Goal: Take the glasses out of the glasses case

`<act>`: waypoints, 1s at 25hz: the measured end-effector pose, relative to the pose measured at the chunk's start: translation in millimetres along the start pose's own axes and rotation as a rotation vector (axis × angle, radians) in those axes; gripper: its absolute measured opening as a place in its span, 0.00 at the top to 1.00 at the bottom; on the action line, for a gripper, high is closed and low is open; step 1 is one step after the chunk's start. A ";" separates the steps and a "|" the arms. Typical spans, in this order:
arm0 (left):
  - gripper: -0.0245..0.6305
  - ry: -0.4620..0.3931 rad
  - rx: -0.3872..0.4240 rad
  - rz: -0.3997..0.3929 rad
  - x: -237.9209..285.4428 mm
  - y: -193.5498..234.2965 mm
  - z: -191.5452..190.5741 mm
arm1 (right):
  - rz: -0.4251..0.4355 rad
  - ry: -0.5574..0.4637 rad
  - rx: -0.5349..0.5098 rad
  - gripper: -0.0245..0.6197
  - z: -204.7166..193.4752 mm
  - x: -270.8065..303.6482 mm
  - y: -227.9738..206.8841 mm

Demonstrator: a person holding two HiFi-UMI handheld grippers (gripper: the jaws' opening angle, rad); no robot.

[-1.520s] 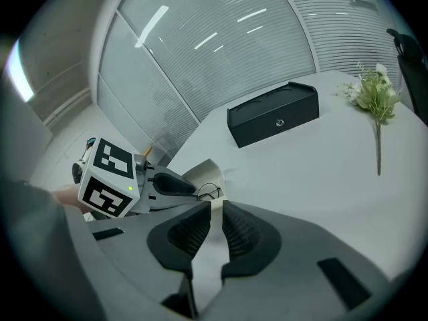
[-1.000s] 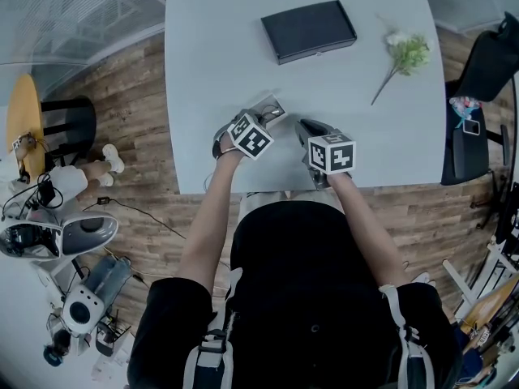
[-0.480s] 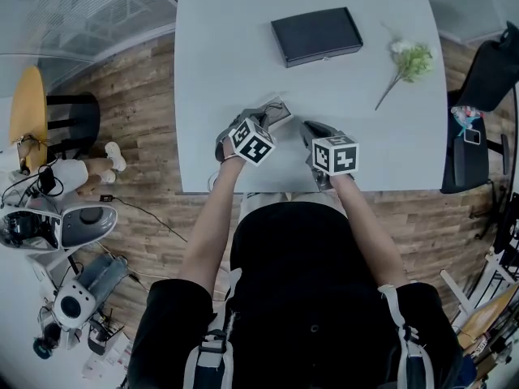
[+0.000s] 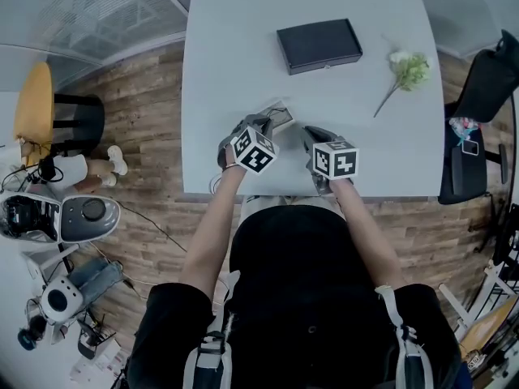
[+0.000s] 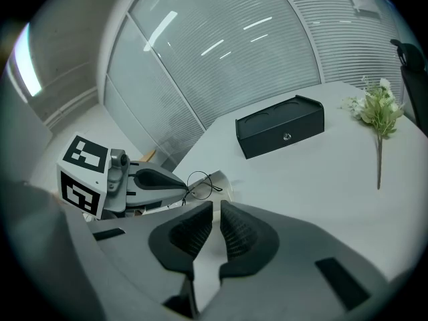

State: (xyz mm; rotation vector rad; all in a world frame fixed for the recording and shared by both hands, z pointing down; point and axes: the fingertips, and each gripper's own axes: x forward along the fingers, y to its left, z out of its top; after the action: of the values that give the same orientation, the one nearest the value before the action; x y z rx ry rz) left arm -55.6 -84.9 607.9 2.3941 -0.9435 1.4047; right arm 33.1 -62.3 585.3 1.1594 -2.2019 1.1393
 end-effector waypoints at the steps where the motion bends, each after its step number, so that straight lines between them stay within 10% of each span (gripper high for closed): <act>1: 0.92 -0.008 0.010 0.005 -4.0 -2.3 2.1 | 0.001 -0.005 -0.003 0.88 -0.1 -2.3 1.2; 13: 0.92 -0.168 0.144 0.168 -66.6 -7.2 48.8 | -0.002 -0.096 -0.085 0.89 23.3 -29.1 11.1; 25: 0.92 -0.366 0.192 0.369 -143.3 28.5 120.1 | -0.035 -0.263 -0.399 0.89 105.4 -75.2 39.1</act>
State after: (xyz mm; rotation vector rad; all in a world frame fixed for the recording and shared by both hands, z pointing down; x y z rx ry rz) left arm -37.3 -103.8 420.6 2.7911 -1.4639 1.2312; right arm 46.6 -98.1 455.5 1.2144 -2.4423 0.5162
